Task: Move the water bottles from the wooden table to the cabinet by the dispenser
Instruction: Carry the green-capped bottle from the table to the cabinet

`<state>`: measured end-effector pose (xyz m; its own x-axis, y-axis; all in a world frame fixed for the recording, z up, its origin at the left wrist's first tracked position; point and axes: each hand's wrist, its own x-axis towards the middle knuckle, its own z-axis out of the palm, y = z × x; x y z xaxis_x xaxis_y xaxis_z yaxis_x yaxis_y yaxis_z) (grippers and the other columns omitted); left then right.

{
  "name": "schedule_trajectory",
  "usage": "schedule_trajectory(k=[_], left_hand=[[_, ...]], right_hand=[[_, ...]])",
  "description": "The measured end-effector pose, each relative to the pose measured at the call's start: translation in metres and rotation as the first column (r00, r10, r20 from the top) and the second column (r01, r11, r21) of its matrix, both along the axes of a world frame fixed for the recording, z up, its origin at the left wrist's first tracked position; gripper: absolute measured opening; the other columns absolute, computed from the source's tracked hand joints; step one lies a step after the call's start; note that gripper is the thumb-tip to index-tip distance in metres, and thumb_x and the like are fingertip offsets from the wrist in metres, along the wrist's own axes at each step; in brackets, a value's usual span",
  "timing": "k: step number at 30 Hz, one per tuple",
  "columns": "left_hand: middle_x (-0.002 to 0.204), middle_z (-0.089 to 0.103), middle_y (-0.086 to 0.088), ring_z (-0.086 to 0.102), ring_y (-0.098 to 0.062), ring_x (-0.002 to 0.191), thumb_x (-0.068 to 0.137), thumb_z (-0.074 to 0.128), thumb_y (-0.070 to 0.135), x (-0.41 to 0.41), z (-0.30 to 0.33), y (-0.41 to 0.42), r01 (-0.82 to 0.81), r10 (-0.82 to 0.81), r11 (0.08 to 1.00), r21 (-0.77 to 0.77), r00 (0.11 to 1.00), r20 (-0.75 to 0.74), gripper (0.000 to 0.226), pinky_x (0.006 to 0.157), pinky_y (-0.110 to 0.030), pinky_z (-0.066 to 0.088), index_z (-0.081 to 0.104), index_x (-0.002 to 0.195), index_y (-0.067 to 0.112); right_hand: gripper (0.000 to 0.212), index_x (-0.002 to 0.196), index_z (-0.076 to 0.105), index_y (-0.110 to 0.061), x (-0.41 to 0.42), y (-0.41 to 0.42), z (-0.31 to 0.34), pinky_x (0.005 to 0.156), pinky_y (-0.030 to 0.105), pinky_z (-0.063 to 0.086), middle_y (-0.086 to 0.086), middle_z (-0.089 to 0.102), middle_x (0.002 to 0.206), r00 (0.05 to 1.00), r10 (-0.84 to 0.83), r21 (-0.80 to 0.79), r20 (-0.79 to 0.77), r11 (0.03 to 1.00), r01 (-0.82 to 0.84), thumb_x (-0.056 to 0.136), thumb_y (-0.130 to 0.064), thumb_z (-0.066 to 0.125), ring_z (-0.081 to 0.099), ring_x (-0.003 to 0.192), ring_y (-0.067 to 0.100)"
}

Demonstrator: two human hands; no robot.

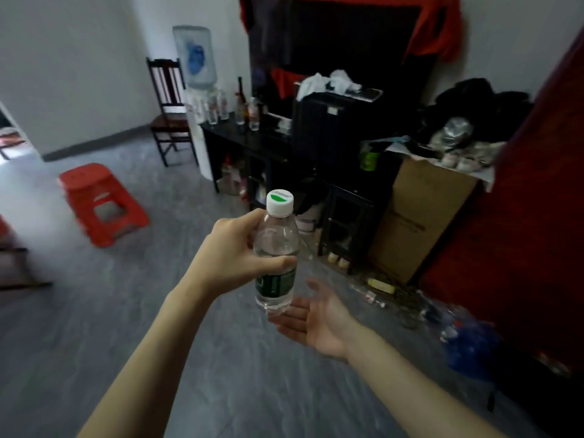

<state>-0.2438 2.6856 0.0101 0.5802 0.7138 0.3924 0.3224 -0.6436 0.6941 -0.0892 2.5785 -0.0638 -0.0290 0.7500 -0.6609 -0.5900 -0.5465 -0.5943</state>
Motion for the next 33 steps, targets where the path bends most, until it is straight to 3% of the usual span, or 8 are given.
schedule_trajectory(k=[3, 10, 18, 23, 28, 33], left_hand=[[0.081, 0.072, 0.018, 0.071, -0.004, 0.075, 0.063, 0.081, 0.060, -0.013, 0.002, 0.013, -0.090, 0.091, 0.996, 0.012, 0.996, -0.017, 0.046, 0.068, -0.041, 0.059, 0.067, 0.094, 0.030], [0.086, 0.075, 0.015, 0.073, -0.005, 0.077, 0.061, 0.081, 0.065, -0.020, 0.006, 0.043, -0.287, 0.286, 0.958, 0.010, 0.957, 0.039, 0.056, 0.070, -0.044, 0.061, 0.069, 0.099, 0.026], [0.087, 0.075, 0.016, 0.072, -0.006, 0.078, 0.061, 0.077, 0.068, -0.011, 0.011, 0.109, -0.339, 0.339, 0.940, 0.038, 0.940, -0.020, 0.055, 0.071, -0.046, 0.060, 0.067, 0.100, 0.030], [0.089, 0.075, 0.015, 0.072, -0.005, 0.080, 0.062, 0.074, 0.069, -0.017, 0.007, 0.185, -0.339, 0.341, 0.940, 0.037, 0.938, -0.068, 0.059, 0.072, -0.044, 0.061, 0.068, 0.100, 0.025], [0.082, 0.072, 0.017, 0.068, -0.001, 0.074, 0.061, 0.071, 0.076, -0.024, 0.012, 0.288, -0.353, 0.361, 0.932, 0.083, 0.924, -0.127, 0.057, 0.068, -0.043, 0.060, 0.064, 0.096, 0.030], [0.092, 0.075, 0.020, 0.071, 0.000, 0.083, 0.061, 0.072, 0.074, -0.023, 0.020, 0.393, -0.325, 0.329, 0.944, 0.048, 0.936, -0.128, 0.062, 0.074, -0.043, 0.061, 0.067, 0.106, 0.032]], right_hand=[[0.067, 0.131, 0.054, 0.006, -0.008, 0.029, -0.002, 0.083, 0.035, 0.049, 0.026, 0.063, 0.126, 0.996, 0.087, -0.002, -0.007, 0.996, -0.087, 0.098, -0.050, 0.035, 0.065, 0.098, 0.029], [0.065, 0.124, 0.061, 0.002, 0.010, 0.091, 0.003, 0.086, 0.035, 0.049, 0.023, 0.068, 0.120, 0.967, 0.251, 0.032, 0.034, 0.967, -0.252, 0.099, -0.053, 0.035, 0.067, 0.098, 0.029], [0.067, 0.127, 0.057, 0.005, 0.015, 0.172, 0.000, 0.083, 0.035, 0.051, 0.026, 0.067, 0.119, 0.945, 0.325, 0.040, 0.049, 0.944, -0.327, 0.098, -0.052, 0.037, 0.066, 0.101, 0.031], [0.066, 0.124, 0.059, 0.005, 0.012, 0.250, -0.006, 0.084, 0.036, 0.049, 0.027, 0.066, 0.121, 0.940, 0.334, 0.027, 0.069, 0.941, -0.337, 0.098, -0.051, 0.037, 0.065, 0.106, 0.033], [0.063, 0.118, 0.061, 0.005, 0.002, 0.355, -0.006, 0.079, 0.036, 0.051, 0.024, 0.071, 0.109, 0.949, 0.309, 0.031, 0.068, 0.950, -0.311, 0.098, -0.050, 0.039, 0.067, 0.102, 0.033], [0.066, 0.127, 0.057, 0.004, -0.002, 0.456, 0.002, 0.076, 0.035, 0.051, 0.023, 0.071, 0.111, 0.956, 0.274, 0.026, 0.108, 0.960, -0.278, 0.097, -0.051, 0.037, 0.069, 0.099, 0.032]])
